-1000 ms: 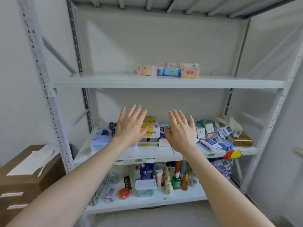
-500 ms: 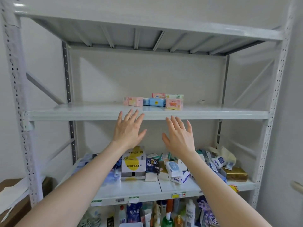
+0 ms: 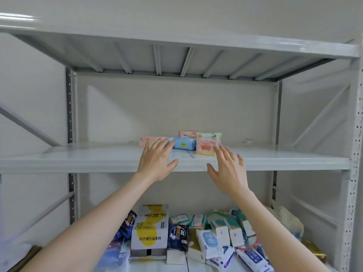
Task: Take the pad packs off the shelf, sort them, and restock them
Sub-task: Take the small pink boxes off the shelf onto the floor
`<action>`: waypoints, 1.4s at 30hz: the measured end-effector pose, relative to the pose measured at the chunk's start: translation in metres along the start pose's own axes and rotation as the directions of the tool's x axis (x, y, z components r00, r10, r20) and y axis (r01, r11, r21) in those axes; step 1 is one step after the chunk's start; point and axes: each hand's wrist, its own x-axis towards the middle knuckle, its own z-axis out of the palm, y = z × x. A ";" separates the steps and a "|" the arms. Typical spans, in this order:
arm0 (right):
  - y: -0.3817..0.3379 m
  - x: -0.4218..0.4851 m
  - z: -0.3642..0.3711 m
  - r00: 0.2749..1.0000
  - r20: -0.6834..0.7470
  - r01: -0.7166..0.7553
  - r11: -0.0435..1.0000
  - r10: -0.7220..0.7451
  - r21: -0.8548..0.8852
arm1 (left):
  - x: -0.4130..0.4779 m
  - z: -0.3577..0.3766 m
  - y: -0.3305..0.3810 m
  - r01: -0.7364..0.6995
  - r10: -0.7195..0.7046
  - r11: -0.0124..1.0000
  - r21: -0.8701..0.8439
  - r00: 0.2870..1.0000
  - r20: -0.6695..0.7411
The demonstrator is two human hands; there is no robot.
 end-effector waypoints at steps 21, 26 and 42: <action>0.109 0.167 0.124 0.957 0.270 -0.252 0.776 0.109 0.579 | 0.201 0.139 -0.023 0.002 0.056 0.922 -0.387 0.989 0.137; 0.134 0.180 0.131 0.946 0.314 -0.278 0.685 0.076 0.674 | 0.222 0.166 -0.019 0.001 0.086 0.915 -0.403 0.977 0.197; 0.209 0.182 0.114 0.872 0.477 -0.375 0.480 -0.106 0.793 | 0.280 0.208 0.012 0.163 0.172 0.819 -0.550 0.844 0.507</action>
